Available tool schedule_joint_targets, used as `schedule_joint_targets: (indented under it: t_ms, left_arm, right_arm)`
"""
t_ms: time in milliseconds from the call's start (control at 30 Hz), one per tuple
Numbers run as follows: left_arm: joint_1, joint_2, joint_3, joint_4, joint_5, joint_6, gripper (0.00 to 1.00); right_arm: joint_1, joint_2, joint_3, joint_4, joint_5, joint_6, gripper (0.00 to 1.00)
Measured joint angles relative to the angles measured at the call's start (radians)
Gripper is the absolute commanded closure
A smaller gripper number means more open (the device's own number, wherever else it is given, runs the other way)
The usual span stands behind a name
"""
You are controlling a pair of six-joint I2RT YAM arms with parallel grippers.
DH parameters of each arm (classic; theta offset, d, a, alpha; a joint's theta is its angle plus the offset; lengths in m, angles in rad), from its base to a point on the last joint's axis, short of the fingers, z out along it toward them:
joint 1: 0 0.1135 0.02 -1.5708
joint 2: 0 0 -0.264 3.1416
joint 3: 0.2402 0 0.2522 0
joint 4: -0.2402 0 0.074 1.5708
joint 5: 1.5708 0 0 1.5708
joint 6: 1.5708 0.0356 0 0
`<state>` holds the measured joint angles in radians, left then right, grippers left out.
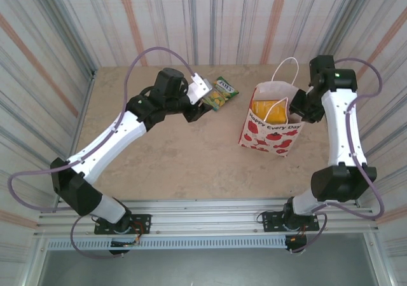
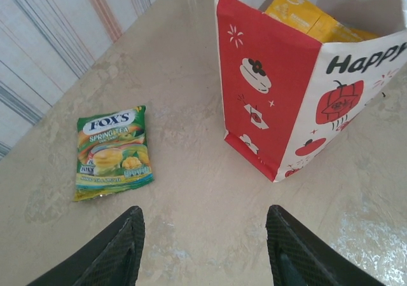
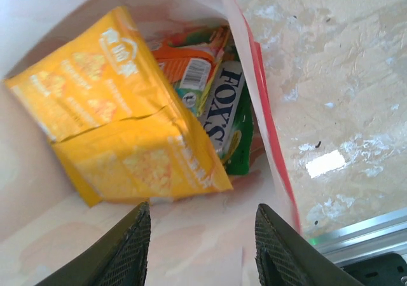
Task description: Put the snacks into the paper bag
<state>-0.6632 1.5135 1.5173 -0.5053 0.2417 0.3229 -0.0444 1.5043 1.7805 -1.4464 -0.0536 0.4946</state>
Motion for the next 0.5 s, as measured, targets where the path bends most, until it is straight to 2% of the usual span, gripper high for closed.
schedule_joint_targets:
  t_ms: [267,500]
  left_arm:
    - [0.023,0.097,0.051,-0.031,0.047,-0.125,0.46]
    - [0.108,0.143,0.054,-0.030,0.126,-0.297,0.48]
  right_arm:
    - [0.008,-0.093,0.030,0.007,-0.104,-0.018,0.55]
    - [0.043,-0.003,0.079,0.050,-0.177,-0.036,0.62]
